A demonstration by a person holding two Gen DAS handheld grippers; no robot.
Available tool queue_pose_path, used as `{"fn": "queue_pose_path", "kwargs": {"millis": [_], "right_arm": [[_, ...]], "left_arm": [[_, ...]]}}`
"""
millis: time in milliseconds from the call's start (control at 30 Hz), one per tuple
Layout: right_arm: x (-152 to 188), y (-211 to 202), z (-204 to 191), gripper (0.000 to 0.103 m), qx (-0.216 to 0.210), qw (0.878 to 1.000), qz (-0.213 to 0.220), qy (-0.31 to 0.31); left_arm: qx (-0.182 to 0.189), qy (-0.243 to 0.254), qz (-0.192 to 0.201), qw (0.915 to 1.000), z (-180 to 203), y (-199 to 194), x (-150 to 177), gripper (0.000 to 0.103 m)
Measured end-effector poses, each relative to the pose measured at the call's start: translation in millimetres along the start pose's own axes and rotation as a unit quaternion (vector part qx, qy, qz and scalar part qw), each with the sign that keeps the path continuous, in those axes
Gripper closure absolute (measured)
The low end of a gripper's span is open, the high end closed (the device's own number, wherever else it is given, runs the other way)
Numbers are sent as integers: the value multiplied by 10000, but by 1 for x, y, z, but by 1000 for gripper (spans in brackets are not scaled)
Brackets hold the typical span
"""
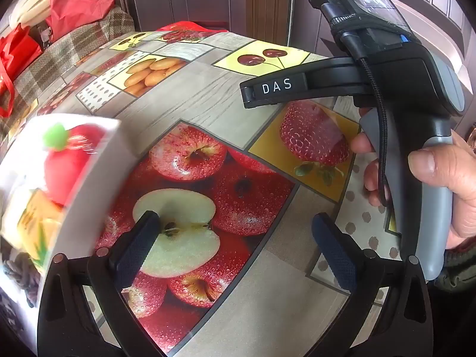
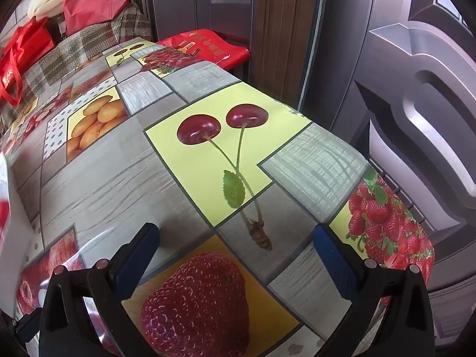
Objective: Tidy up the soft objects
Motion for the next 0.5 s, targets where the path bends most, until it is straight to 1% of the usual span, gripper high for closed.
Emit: {"fn": "queue_pose_path", "kwargs": {"millis": [233,500], "right_arm": [[-1,1,-2,0,9,10000,-5,-11],[0,1,-1,0,5,10000,-2,4]], "left_arm": [[22,-7,-5,10000,-7,1,0,1],[18,-2,-3,10000,0,-1,0,1]]}}
Point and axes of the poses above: each gripper's, at about its wrist camera, not at the fingertips, and y roughly the way its jaws point, z to its right, x to its underside, the point moved 7 cm from there along y, roughly the way its jaws point, and after that the axes turned 5 degrees about -x, right-handed, at the moved point
